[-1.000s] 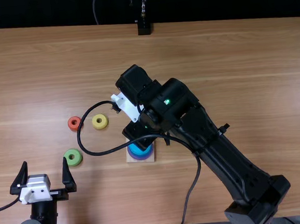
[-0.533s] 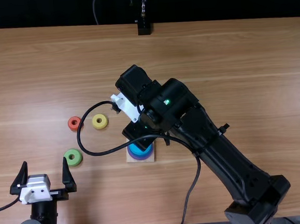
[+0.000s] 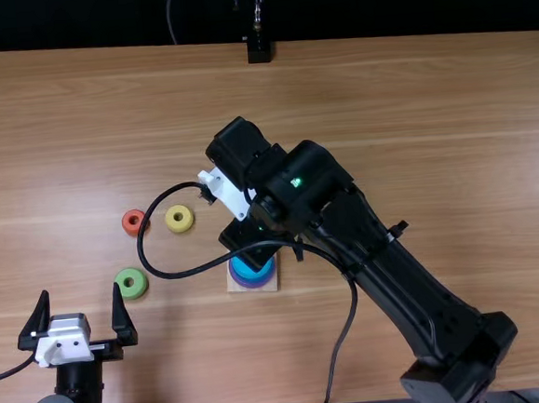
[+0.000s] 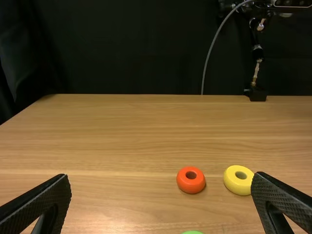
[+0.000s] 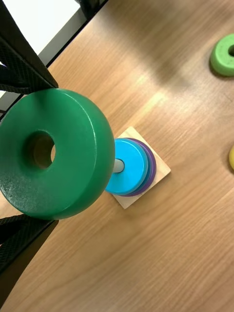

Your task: Build the Hanoi tower: stack the rings onto the peg from bottom to top in this color order: purple, dark blue, light blue, dark green, light green, yellow, orange.

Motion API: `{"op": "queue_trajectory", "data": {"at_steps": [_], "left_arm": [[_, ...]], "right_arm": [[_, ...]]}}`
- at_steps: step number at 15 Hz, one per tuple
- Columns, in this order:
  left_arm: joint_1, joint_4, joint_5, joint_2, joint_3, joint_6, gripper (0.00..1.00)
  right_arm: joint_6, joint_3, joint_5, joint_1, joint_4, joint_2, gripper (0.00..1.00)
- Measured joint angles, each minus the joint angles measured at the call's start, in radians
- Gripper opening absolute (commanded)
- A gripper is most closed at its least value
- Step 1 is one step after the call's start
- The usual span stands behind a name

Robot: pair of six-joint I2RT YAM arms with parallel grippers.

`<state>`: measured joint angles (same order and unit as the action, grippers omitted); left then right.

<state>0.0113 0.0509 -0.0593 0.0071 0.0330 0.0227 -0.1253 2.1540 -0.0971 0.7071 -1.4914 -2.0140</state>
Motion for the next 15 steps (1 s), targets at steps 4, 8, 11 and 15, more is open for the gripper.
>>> {"op": "queue_trajectory", "data": {"at_steps": [4,8,11,15], "left_arm": [[0.0,0.0,0.0,0.0,0.0,0.0,1.0],[0.0,0.0,0.0,0.0,0.0,0.0,1.0],[0.0,0.0,0.0,0.0,0.0,0.0,1.0],[0.0,0.0,0.0,0.0,0.0,0.0,1.0]], "right_arm": [[0.001,0.0,0.001,0.0,-0.003,-0.028,0.0],[0.0,0.0,0.001,0.0,-0.003,-0.028,1.0],[0.0,0.0,0.003,0.0,0.0,-0.028,1.0],[0.0,0.0,0.003,0.0,0.016,-0.028,1.0]]}}
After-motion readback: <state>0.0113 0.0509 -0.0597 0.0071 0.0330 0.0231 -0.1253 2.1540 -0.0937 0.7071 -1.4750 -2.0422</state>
